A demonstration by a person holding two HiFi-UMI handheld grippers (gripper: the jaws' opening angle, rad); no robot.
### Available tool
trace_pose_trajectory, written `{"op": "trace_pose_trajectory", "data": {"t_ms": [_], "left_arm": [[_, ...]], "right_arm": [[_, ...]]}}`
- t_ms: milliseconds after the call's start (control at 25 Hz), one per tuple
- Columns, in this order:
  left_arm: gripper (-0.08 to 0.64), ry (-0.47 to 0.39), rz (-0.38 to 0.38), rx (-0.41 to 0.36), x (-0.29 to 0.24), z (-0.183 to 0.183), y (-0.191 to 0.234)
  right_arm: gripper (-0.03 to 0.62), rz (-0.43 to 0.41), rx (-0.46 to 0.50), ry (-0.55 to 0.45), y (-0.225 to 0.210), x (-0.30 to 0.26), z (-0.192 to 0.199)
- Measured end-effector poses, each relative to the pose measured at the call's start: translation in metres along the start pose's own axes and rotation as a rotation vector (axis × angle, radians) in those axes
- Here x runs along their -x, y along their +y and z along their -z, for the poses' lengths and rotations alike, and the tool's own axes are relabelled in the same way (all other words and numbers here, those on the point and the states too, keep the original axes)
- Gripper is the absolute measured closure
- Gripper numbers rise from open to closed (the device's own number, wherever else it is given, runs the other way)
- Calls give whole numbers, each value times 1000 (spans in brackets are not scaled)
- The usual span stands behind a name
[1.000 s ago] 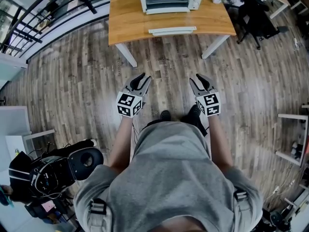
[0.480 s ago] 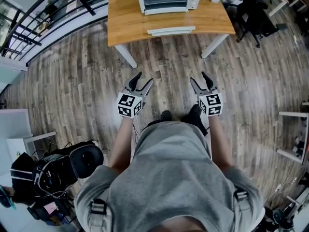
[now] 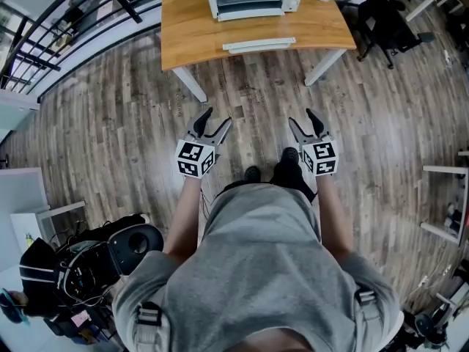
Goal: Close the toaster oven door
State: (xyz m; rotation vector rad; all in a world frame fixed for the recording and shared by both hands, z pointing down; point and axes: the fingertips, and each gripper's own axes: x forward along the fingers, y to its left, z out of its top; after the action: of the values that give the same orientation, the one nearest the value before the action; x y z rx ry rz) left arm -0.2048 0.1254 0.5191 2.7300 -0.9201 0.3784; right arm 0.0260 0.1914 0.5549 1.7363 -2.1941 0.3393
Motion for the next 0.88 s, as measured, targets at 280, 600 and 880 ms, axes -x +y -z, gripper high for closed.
{"op": "trace_pose_trajectory", "data": {"t_ms": [280,600,880], "left_arm": [[296,6,-10,18,-13,-4,9],[298,13,-29,39,-27,-8,30],[298,21,-33,55,-53,-16,44]], "right_arm": [[336,-6,-2,19,-11,-12,-2],[342,-29,-5,26,-21,-45,-14],[344,-42,-10,35,-37,-66,-18]]}}
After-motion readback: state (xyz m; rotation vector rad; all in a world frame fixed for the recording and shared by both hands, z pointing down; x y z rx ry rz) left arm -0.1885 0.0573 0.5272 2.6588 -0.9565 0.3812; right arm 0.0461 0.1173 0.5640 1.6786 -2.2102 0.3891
